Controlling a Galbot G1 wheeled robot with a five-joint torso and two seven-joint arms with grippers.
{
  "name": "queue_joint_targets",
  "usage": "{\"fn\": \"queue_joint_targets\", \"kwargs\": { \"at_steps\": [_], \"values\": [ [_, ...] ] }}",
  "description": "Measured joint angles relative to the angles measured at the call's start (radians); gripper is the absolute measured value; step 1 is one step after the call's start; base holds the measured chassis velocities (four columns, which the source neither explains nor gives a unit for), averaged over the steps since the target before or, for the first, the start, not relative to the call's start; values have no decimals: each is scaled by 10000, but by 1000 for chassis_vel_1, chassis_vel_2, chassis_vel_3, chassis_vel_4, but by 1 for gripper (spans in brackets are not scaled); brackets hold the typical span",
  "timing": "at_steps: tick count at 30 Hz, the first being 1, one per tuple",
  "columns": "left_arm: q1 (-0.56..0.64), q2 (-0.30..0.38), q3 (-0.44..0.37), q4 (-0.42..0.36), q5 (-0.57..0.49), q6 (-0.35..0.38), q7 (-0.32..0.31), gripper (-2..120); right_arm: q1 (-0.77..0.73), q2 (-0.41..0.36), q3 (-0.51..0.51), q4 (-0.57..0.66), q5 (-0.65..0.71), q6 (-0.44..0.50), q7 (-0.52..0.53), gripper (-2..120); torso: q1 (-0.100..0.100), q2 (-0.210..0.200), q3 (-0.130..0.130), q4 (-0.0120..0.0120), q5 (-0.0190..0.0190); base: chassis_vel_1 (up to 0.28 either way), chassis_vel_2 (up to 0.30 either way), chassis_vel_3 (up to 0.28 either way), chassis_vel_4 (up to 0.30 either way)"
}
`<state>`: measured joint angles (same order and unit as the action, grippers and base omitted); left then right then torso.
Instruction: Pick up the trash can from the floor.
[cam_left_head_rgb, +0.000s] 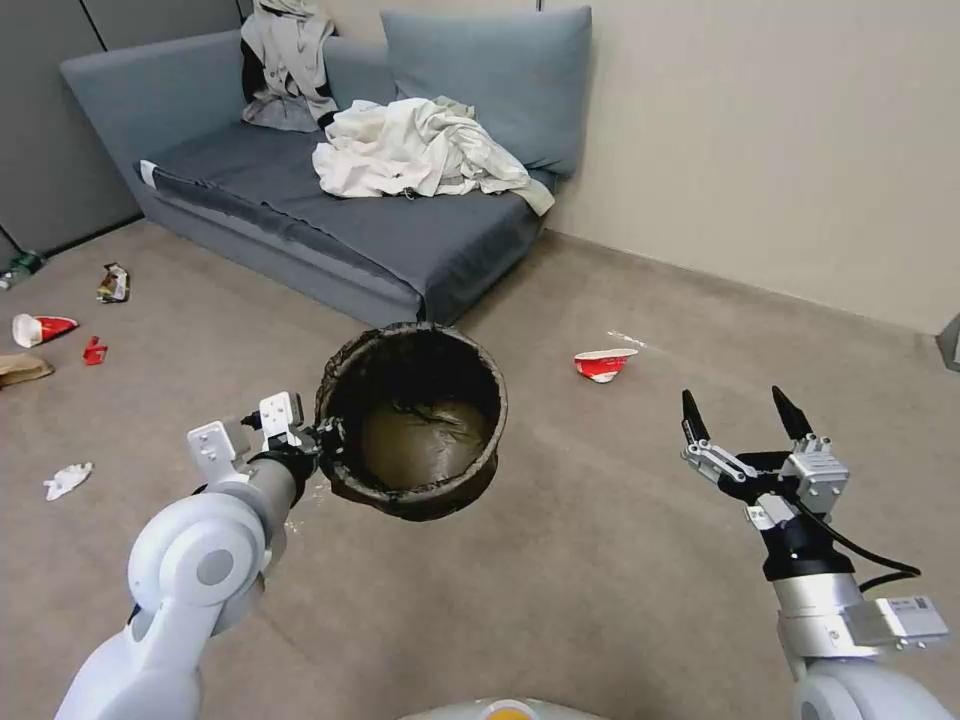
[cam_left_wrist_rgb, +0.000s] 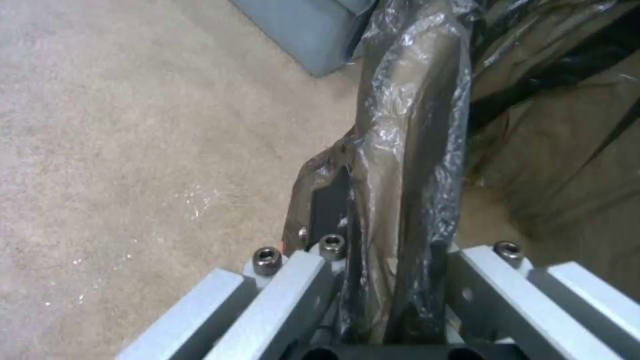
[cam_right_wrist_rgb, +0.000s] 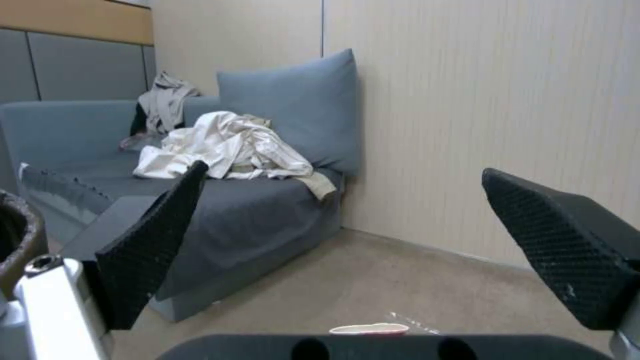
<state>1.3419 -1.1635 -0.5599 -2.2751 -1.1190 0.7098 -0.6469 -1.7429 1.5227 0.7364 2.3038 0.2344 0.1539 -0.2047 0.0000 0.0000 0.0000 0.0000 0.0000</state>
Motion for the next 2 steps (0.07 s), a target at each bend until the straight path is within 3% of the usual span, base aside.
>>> {"fn": "queue_joint_targets", "kwargs": {
  "at_steps": [2],
  "values": [
    [16,-10,3,5,17,0,13,2,-10,17,-4,-2,-2,11,-22,100,0,0,0,0,0,0,0,0,0]
  ]
}}
